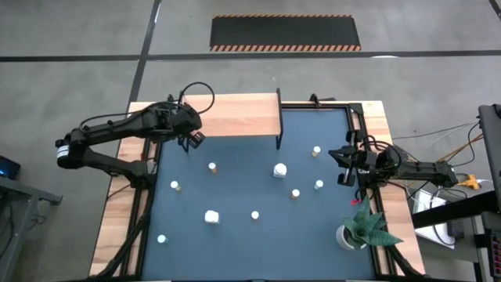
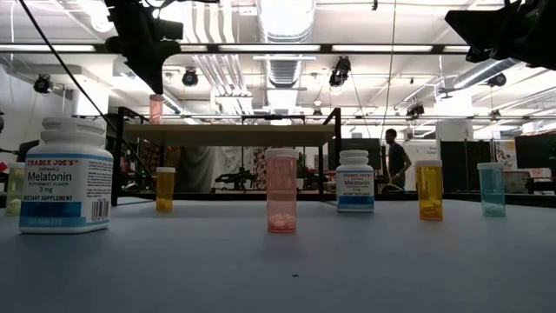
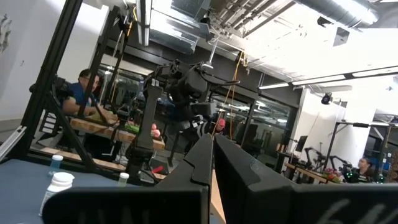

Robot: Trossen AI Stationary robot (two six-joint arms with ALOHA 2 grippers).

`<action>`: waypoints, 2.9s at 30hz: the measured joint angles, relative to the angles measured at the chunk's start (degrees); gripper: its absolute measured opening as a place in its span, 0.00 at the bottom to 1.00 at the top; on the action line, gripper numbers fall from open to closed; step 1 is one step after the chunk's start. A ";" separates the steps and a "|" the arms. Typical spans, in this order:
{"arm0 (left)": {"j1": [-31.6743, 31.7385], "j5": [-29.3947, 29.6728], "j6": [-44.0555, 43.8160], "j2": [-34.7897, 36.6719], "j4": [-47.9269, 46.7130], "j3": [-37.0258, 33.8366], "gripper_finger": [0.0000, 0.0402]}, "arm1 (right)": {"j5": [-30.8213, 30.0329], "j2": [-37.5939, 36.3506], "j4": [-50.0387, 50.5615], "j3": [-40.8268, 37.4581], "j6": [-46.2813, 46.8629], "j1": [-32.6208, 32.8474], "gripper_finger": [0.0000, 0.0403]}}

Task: Pick and place medicine bottles onto shelf by color
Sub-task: Put the top pink pill bottle on the shelf, then put the bottom white pill bottle on the shelf

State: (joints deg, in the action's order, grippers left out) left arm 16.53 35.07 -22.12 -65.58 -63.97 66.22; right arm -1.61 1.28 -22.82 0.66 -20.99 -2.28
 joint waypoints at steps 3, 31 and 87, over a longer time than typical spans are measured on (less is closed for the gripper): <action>0.00 0.00 0.03 0.00 -0.02 0.23 0.01 | 0.00 0.00 0.00 -0.01 0.00 0.00 0.02; -36.78 -28.07 -8.90 -9.38 22.11 5.91 0.01 | 0.00 0.02 0.23 -0.01 0.87 0.00 0.02; -45.92 -30.47 -14.41 -29.84 9.95 3.70 0.64 | 0.59 0.02 4.62 0.01 4.37 0.00 0.02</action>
State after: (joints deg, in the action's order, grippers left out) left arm -29.39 4.60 -36.53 -95.42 -54.03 69.91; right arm -1.02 1.30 -18.20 0.66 -16.62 -2.28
